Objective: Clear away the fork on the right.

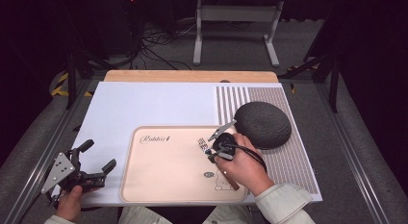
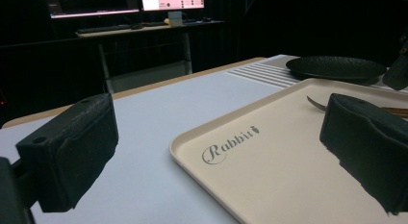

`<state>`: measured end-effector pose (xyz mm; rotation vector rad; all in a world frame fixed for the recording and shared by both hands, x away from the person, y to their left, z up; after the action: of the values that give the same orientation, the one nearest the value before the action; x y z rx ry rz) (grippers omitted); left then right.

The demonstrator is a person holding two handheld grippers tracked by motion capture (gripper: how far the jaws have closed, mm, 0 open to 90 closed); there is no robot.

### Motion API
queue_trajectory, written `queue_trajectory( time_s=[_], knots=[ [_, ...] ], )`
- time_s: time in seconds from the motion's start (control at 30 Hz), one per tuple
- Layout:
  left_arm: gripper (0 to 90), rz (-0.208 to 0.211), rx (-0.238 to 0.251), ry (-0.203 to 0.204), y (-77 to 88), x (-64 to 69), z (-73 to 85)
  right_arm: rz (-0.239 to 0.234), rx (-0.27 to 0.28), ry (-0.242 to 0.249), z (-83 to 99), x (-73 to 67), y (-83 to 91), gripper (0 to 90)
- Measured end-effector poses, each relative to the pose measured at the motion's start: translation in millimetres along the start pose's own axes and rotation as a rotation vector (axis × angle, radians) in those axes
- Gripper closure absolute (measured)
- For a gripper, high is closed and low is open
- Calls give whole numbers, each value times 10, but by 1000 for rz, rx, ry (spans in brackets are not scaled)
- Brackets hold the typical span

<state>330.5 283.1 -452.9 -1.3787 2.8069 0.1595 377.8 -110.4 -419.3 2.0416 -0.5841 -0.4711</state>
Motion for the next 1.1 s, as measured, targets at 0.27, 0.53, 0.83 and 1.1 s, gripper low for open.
queue_trajectory(
  time_s=[0.27, 0.53, 0.83, 1.1],
  knots=[
    [5, 0, 0, 2, 0, -4, 2, -23, -30, 71, -82, 71, -154, 900],
    [4, 0, -2, 2, -4, -5, 5, -43, -57, 102, -113, 145, -351, 900],
    [5, 0, -6, -1, -5, -9, 7, -49, -74, 115, -129, 213, -492, 900],
    [5, -1, -5, -1, -3, -11, 6, -37, -80, 125, -151, 247, -554, 900]
  ],
)
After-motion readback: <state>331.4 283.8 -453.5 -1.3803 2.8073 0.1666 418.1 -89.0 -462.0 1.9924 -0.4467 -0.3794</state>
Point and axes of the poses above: each handheld gripper's, and its own axes: y roughly backward along the jaws, z roughly out of its underside, x roughly to its right, the point moved 4 cm from there along -y, roughly forward along the jaws, and after that the axes turned 1 degree about -z, right-handed, at the moved point
